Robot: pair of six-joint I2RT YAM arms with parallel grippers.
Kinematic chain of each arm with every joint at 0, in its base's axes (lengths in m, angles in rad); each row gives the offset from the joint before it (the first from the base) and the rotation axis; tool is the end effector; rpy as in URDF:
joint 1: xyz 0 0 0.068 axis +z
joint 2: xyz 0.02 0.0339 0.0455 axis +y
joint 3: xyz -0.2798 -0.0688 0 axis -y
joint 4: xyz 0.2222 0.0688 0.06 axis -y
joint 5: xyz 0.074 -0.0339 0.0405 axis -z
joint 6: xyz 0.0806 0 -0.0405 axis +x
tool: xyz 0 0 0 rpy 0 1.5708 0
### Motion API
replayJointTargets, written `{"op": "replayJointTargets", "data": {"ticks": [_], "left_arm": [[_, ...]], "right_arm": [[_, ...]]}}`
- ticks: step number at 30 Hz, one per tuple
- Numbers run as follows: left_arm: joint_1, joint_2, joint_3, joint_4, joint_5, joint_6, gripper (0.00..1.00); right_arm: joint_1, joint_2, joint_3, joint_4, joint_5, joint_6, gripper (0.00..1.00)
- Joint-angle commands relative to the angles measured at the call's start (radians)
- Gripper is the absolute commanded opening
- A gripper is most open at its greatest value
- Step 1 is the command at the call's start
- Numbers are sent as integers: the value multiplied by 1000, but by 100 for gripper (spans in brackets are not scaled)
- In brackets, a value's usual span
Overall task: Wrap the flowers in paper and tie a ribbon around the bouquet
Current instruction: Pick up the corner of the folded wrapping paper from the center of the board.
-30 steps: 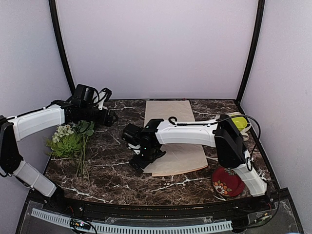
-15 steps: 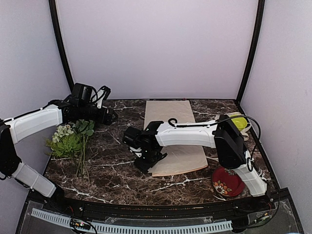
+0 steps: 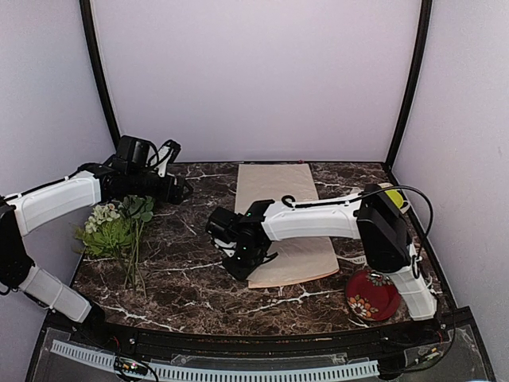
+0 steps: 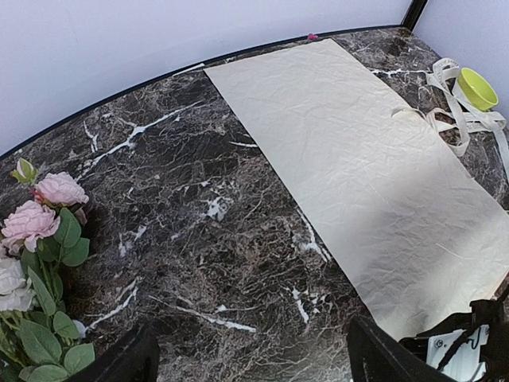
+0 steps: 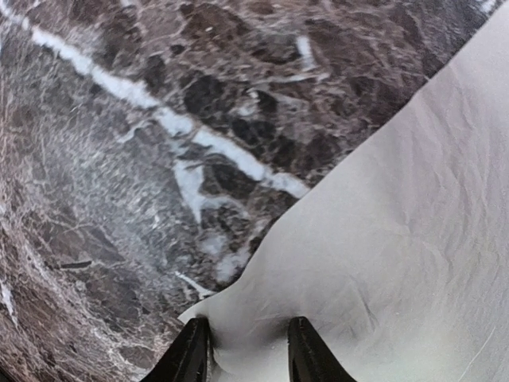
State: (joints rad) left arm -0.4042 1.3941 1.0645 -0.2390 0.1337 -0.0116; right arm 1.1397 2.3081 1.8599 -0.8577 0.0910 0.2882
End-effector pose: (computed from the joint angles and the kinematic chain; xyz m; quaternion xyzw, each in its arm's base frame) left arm 0.2993 -0.1397 0.2909 0.2022 0.8520 -0.1563 0.4569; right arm 0.2050 0.4283 0.1295 -0.4035 0.9043 0.0523 0.1292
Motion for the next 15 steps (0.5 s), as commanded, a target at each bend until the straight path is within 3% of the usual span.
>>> {"op": "replayJointTargets", "data": {"ticks": [1,6,15], "left_arm": [[-6,-42,-12,16,17,7,84],[-6,-44,-17,23,22,9,84],[-7,-46,-18,27,19,13,84]], "right_arm": [[-40,86,-95,13,9,6,31],[-44,77,-86,16,5,6,0],[-62,-11,11,29,-40,4,0]]}}
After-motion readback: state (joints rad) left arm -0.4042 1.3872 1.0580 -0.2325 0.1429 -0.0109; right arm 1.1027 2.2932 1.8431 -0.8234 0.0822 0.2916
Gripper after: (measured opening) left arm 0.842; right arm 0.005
